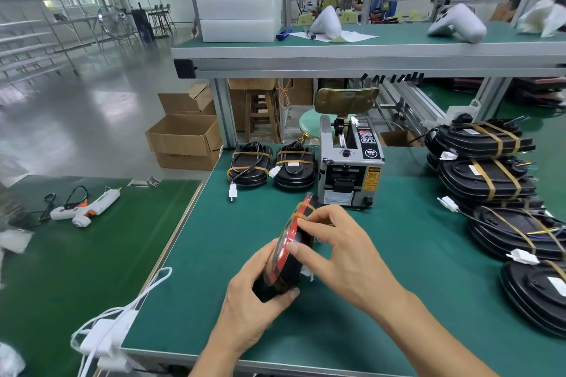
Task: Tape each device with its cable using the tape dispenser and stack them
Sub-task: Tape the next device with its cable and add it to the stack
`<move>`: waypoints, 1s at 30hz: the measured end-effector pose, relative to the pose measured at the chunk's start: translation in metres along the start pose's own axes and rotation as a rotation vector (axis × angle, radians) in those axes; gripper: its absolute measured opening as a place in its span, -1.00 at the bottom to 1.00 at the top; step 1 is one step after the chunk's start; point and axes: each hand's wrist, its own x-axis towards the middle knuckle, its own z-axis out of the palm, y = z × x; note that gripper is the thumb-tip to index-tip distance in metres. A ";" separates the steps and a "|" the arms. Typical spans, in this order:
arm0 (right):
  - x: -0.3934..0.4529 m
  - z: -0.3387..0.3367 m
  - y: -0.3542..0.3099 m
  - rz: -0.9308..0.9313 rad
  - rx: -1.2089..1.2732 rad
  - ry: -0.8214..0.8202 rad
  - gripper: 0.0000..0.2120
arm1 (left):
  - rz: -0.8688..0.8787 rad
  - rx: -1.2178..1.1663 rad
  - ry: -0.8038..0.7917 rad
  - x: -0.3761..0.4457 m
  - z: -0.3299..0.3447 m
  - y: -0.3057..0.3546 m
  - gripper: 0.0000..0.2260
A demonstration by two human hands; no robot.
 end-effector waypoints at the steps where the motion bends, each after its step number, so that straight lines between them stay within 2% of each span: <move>1: -0.002 0.003 0.000 -0.016 -0.019 0.012 -0.50 | -0.001 -0.002 -0.002 0.000 0.000 0.000 -0.28; 8: -0.015 0.019 0.005 -0.136 -0.208 0.139 -0.53 | -0.011 0.014 -0.021 -0.001 0.000 0.004 -0.27; 11: -0.019 0.019 0.007 -0.182 -0.179 0.176 -0.62 | -0.016 0.041 -0.028 -0.002 -0.001 0.004 -0.26; 13: -0.022 0.021 0.012 -0.236 -0.044 0.189 -0.75 | -0.027 0.044 -0.029 -0.002 0.000 0.005 -0.26; 16: -0.025 0.020 0.016 -0.098 0.385 0.229 -0.73 | -0.042 0.009 -0.007 -0.001 -0.001 0.009 -0.31; 18: -0.020 0.018 0.021 0.081 0.484 0.322 -0.65 | -0.054 0.003 0.016 -0.001 -0.001 0.010 -0.33; 19: -0.014 0.017 0.026 0.151 0.486 0.318 -0.63 | -0.061 0.010 0.018 -0.001 0.000 0.008 -0.33; 21: 0.001 0.015 0.039 0.237 0.434 0.201 -0.60 | -0.076 0.039 0.006 -0.002 0.000 0.002 -0.30; 23: 0.015 0.013 0.051 0.269 0.398 0.014 -0.47 | -0.079 0.064 -0.006 -0.001 -0.001 -0.002 -0.27; 26: 0.034 0.009 0.065 0.202 0.401 -0.260 -0.24 | -0.084 0.057 0.027 -0.001 -0.002 -0.006 -0.27; 28: 0.044 0.010 0.068 0.153 0.361 -0.356 -0.16 | -0.081 0.033 0.052 -0.001 -0.002 -0.005 -0.29; 30: 0.050 0.016 0.066 0.127 0.318 -0.358 -0.14 | -0.075 0.012 0.061 -0.001 -0.001 -0.007 -0.30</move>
